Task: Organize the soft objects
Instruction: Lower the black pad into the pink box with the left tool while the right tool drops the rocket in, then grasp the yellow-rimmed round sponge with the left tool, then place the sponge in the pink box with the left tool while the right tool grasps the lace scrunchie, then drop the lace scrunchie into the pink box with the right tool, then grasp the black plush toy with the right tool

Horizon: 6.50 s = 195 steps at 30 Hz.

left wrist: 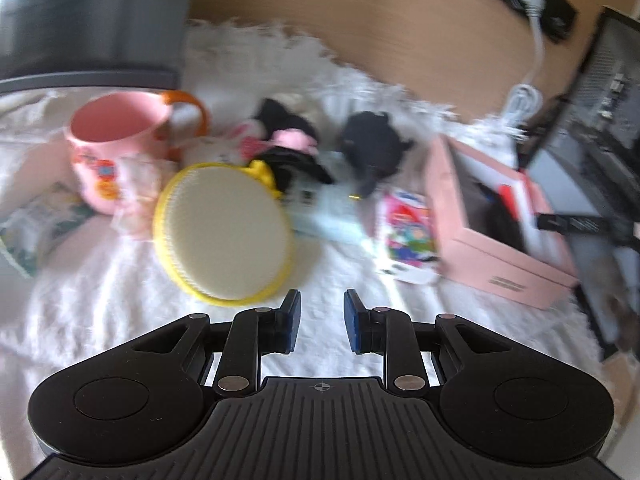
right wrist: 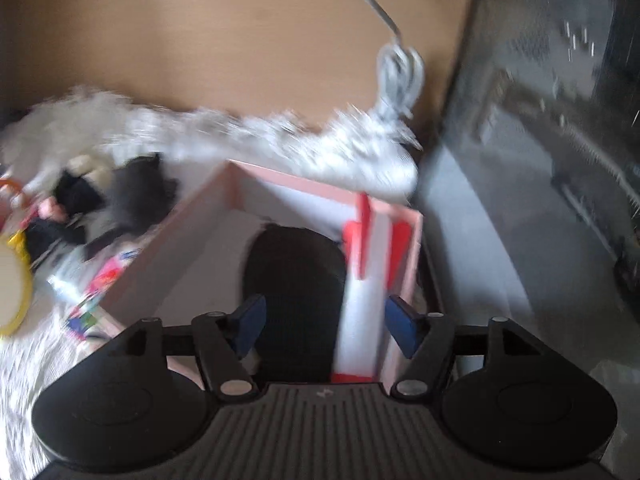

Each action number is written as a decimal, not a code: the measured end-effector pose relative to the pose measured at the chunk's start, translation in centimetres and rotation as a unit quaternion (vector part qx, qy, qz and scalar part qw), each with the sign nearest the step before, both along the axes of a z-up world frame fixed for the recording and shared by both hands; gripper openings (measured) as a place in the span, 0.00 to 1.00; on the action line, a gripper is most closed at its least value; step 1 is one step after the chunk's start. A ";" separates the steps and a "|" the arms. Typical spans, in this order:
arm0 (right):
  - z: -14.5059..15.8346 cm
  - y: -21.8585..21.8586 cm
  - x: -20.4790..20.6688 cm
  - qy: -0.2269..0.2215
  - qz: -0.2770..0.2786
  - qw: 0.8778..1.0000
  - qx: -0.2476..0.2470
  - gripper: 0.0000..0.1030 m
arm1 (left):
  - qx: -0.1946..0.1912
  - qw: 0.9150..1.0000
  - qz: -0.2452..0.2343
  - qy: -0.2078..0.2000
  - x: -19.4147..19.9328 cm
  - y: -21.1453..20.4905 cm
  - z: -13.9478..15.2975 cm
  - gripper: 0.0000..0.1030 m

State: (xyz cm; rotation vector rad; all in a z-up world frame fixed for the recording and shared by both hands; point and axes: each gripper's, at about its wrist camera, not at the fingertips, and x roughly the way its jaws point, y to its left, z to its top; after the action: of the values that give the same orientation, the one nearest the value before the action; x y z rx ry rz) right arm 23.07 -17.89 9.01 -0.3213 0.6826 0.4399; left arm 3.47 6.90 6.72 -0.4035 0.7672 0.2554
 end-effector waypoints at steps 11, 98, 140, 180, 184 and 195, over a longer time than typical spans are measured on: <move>-3.2 1.5 -10.8 -0.005 0.115 0.993 0.013 0.84 | 0.020 0.995 0.096 0.008 -1.0 5.3 -0.8 0.25; -4.3 24.7 -15.7 0.057 0.415 0.908 0.023 0.77 | -0.051 0.960 0.249 -0.114 -19.3 6.1 1.7 0.18; 2.8 -10.0 -15.0 -0.036 -0.018 0.999 0.033 0.21 | -0.144 0.950 -0.240 -0.135 17.3 -7.4 8.3 0.20; 0.7 1.7 -6.2 0.040 0.103 0.993 0.028 0.51 | -0.085 0.995 -0.055 -0.012 10.5 -1.5 -0.6 0.22; 0.5 1.5 -8.5 0.017 0.121 0.992 0.007 0.52 | -0.090 0.995 -0.046 -0.012 12.2 -0.9 -1.0 0.22; 4.8 10.1 -0.8 0.064 0.166 0.981 0.074 0.86 | -0.019 1.000 -0.014 0.002 9.0 -0.2 -0.7 0.22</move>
State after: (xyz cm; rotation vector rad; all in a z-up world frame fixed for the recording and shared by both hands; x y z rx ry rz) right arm 22.22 -7.77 13.78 -0.2666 0.7202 0.8310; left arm 12.52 6.67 6.04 -0.4277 0.7811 0.2152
